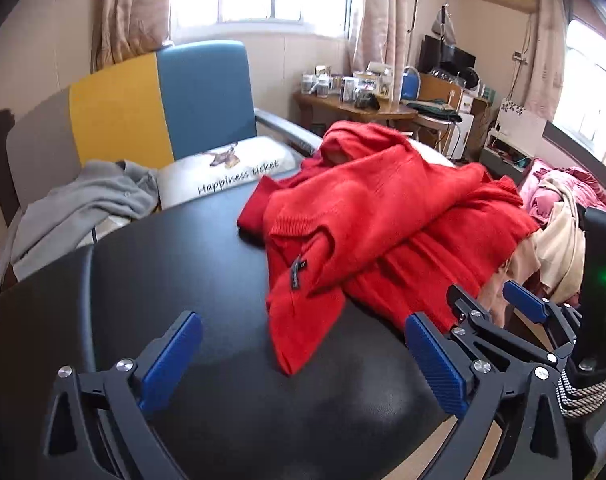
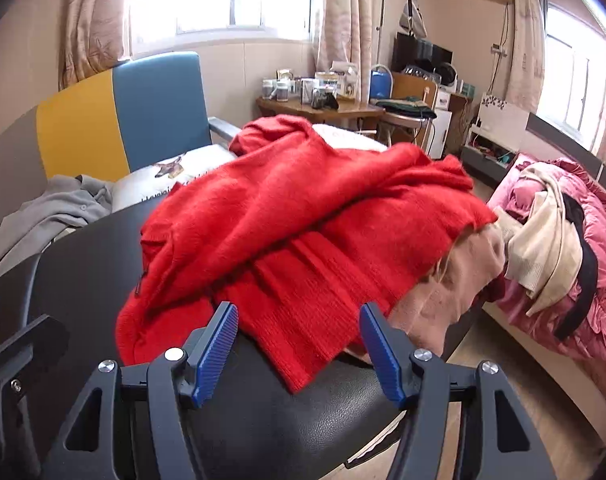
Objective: Fold clothes
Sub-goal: 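Grasp the red sweater's sleeve cuff with the left gripper while the right gripper grasps the body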
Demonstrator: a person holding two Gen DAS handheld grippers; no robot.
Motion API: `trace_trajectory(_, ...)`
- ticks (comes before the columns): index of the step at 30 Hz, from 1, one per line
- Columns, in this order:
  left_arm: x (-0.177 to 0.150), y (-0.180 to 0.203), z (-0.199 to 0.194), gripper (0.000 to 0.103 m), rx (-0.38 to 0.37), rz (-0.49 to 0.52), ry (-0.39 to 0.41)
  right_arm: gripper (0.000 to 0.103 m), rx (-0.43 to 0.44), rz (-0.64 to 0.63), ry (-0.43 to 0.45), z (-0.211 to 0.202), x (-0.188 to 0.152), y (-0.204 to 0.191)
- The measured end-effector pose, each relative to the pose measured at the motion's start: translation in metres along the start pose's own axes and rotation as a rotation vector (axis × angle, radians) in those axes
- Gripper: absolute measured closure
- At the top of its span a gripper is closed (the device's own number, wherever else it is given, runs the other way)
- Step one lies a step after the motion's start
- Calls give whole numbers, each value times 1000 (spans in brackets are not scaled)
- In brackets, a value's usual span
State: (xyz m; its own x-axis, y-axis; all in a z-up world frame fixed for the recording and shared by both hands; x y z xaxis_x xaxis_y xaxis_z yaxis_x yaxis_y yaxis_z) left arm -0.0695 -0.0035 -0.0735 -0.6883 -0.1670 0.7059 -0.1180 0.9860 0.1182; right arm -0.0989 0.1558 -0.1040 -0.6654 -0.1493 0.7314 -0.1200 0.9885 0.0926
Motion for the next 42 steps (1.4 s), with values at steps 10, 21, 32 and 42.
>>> trace_trajectory(10, -82, -78, 22, 0, 25, -73, -97, 65, 419, 61, -106, 39, -36, -37)
trace_trajectory(21, -177, -137, 27, 0, 44, -182, -207, 50, 503, 350, -52, 127, 31, -42)
trace_trajectory(32, -230, -104, -37, 3, -52, -178, -129, 52, 583, 472, -161, 195, 72, -97)
trace_trajectory(42, -254, 7, -18, 41, -185, -49, -234, 52, 692, 397, -148, 180, 39, -80)
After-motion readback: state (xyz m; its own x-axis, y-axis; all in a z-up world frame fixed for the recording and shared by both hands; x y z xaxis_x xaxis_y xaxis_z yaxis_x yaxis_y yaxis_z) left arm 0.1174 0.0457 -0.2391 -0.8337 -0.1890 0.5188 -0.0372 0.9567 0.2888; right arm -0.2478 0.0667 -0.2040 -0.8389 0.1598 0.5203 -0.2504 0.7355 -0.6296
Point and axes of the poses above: each gripper's, at about its wrist camera, not at the fingertips, and z roughly the way its jaws point, y to its right, x to its top, the point moved 10 cm from there along z, roughly the way its jaws point, and after that the axes turned 9 degrees about -z, right-handed, at the moved point
